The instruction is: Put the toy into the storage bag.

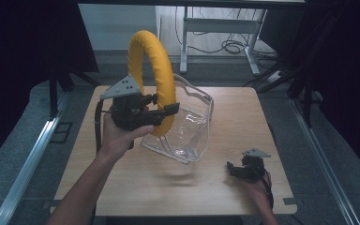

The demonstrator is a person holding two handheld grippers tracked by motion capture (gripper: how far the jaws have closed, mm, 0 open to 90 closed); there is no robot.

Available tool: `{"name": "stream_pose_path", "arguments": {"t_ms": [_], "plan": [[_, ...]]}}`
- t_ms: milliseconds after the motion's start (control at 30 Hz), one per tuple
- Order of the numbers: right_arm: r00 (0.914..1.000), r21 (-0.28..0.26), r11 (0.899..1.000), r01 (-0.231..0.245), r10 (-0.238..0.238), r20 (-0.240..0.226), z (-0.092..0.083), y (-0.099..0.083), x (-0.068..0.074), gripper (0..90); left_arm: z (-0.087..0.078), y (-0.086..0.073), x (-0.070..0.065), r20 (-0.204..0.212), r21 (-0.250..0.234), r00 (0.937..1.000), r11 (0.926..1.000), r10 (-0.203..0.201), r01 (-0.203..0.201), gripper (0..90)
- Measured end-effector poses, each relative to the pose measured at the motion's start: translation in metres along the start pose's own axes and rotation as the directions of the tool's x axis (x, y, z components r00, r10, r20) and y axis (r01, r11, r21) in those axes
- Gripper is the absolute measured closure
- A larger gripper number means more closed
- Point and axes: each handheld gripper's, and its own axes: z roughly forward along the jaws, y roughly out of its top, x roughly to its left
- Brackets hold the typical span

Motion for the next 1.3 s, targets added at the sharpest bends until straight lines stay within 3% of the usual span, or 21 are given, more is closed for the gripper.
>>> {"name": "stream_pose_path", "arguments": {"t_ms": [867, 1300], "plan": [[1.0000, 0.000, 1.000, 0.001, -0.001, 0.001, 0.000, 0.000, 0.000, 14.7, 0.028, 0.016, -0.018, 0.056, 0.006, 0.9976, 0.9991, 0.041, -0.041, 49.1], [1.0000, 0.001, 1.000, 0.002, -0.002, 0.002, 0.000, 0.000, 0.000, 14.7, 0.049, 0.021, -0.033, 0.111, 0.005, 0.9916, 0.9977, 0.066, -0.067, 49.1]]}}
